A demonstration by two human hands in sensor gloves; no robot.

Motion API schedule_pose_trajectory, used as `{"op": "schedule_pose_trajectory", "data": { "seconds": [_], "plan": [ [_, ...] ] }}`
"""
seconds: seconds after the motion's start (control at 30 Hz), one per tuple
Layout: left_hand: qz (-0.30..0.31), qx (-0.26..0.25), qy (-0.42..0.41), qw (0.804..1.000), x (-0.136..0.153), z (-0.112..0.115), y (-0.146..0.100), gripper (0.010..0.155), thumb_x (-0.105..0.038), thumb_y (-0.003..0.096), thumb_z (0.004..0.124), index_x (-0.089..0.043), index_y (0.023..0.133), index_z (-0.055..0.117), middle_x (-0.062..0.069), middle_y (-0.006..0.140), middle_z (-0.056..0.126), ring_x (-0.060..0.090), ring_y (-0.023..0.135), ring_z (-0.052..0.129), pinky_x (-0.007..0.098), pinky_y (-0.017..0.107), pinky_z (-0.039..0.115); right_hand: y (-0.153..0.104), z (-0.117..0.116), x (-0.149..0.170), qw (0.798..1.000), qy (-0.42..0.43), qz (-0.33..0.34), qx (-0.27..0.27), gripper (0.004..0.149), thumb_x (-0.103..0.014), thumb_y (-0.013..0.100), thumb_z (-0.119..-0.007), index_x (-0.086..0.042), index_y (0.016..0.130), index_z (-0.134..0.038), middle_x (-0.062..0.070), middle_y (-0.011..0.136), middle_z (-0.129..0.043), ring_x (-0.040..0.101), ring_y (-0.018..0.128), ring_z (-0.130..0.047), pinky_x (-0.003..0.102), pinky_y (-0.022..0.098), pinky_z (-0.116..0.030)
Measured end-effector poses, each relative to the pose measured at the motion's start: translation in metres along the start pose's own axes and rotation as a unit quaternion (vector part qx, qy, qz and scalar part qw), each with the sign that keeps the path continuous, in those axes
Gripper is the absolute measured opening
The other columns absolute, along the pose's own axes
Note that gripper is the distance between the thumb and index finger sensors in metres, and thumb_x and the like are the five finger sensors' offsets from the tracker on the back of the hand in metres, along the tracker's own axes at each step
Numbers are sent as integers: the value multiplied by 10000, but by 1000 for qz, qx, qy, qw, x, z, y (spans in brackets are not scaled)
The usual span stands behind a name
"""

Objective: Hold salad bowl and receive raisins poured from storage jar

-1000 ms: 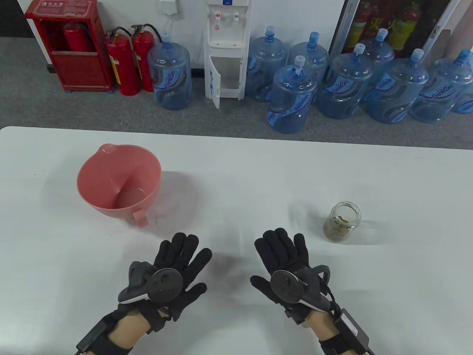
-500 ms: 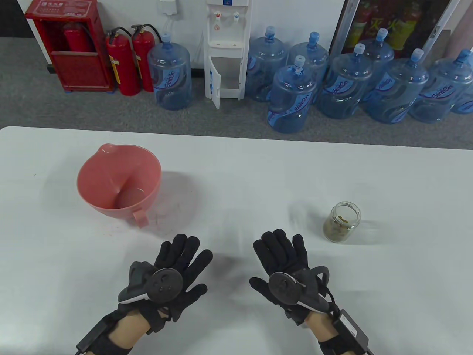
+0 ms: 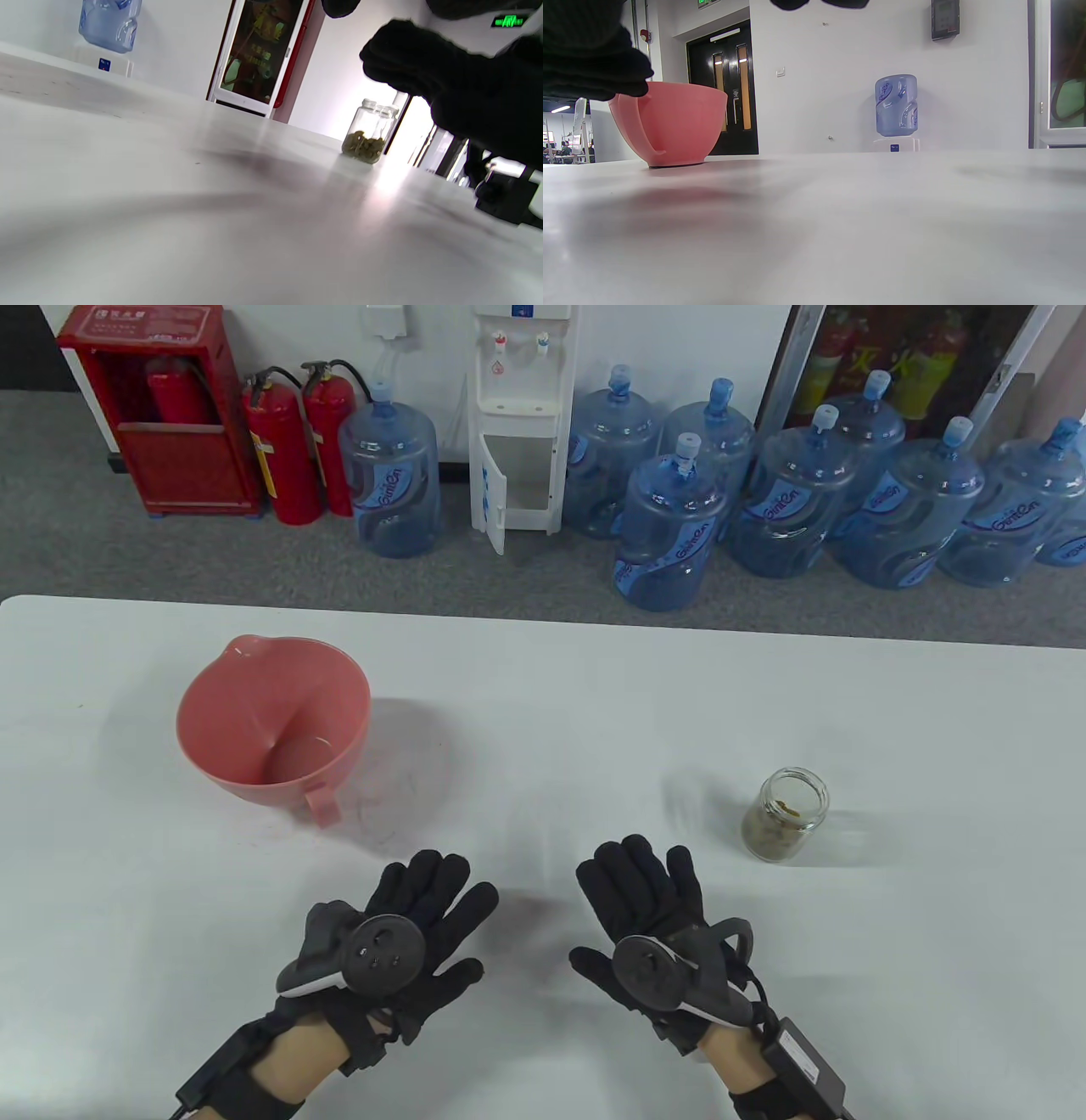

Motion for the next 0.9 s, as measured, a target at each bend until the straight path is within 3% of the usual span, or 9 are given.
{"op": "schedule_pose_trajectory", "data": {
  "seconds": [0.27, 0.53, 0.7, 0.9],
  "plan": [
    [-29, -57, -71, 995, 20, -48, -11, 672, -639, 437, 586, -438, 1065, 457, 35, 1153, 353, 427, 1115, 347, 593, 743, 326, -1, 1, 1, 1000, -1, 1, 1, 904, -720, 320, -643, -380, 1025, -191, -51, 1133, -177, 264, 1104, -257, 618, 778, -204],
    [-119, -150, -156, 969, 90, -92, -51, 643, -618, 439, 602, -433, 1052, 537, 33, 1146, 458, 447, 1103, 426, 597, 743, 364, -3, 3, 0, 1000, -11, 10, 4, 907, -723, 319, -641, -380, 1024, -185, -48, 1134, -179, 265, 1103, -258, 620, 777, -204],
    [-172, -184, -225, 941, 130, -92, -72, 648, -609, 439, 612, -394, 1049, 574, 54, 1129, 521, 457, 1087, 479, 599, 740, 386, -5, 5, 1, 1000, -9, 11, 7, 908, -724, 319, -640, -379, 1024, -184, -47, 1134, -180, 268, 1103, -260, 621, 776, -204],
    [-203, -205, -283, 915, 155, -75, -82, 659, -599, 441, 622, -326, 1041, 616, 65, 1107, 570, 466, 1066, 524, 600, 738, 402, -7, 6, 0, 1000, -8, 14, 12, 910, -725, 318, -640, -381, 1024, -181, -47, 1135, -182, 267, 1103, -264, 621, 776, -205]
  ]
}}
Point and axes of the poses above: the tracker on the back of each hand, its own x axis roughly to the little-finger side, its own y axis roughly from the wrist to the fingertips, z = x × y, the point moved 3 cm from there along y, roughly from the wrist to the fingertips
